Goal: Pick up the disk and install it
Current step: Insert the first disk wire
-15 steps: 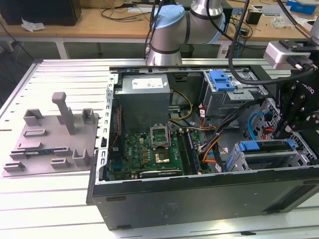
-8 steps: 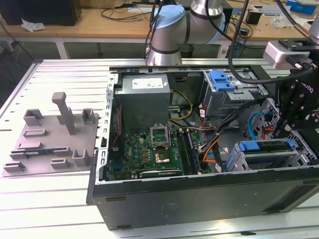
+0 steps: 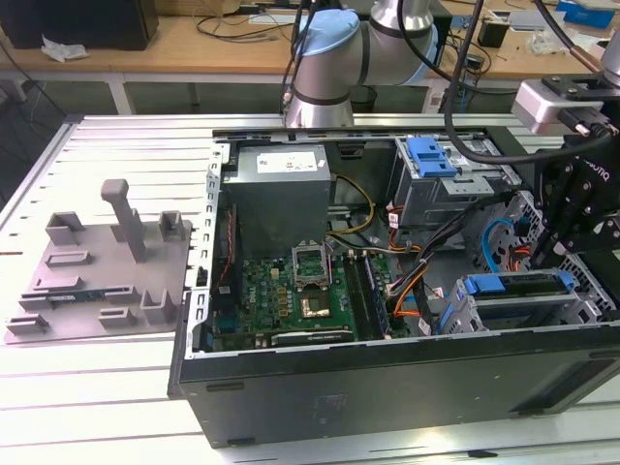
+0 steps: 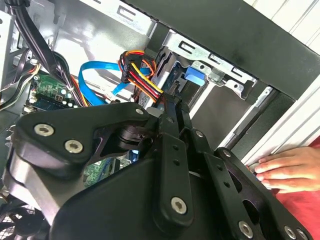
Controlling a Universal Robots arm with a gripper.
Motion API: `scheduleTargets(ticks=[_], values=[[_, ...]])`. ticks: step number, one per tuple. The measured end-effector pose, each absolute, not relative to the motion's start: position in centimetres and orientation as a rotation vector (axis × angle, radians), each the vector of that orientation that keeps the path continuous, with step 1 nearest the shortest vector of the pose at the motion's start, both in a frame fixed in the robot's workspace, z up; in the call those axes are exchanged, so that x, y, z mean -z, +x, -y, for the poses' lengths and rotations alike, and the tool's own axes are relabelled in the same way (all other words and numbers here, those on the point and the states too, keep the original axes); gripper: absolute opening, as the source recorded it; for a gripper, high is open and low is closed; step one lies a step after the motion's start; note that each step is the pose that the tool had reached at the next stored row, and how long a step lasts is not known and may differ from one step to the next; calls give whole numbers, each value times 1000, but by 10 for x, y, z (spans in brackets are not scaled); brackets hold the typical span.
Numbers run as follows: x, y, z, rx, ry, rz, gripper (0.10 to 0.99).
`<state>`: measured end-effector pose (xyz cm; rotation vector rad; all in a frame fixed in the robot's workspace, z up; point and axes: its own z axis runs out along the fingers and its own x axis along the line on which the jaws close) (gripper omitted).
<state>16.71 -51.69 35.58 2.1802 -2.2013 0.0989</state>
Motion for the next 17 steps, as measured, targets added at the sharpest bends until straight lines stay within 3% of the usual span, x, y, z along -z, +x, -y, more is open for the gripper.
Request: scheduleTargets(ticks=[17], values=[[-352, 167, 519, -99, 2180, 2201, 169]])
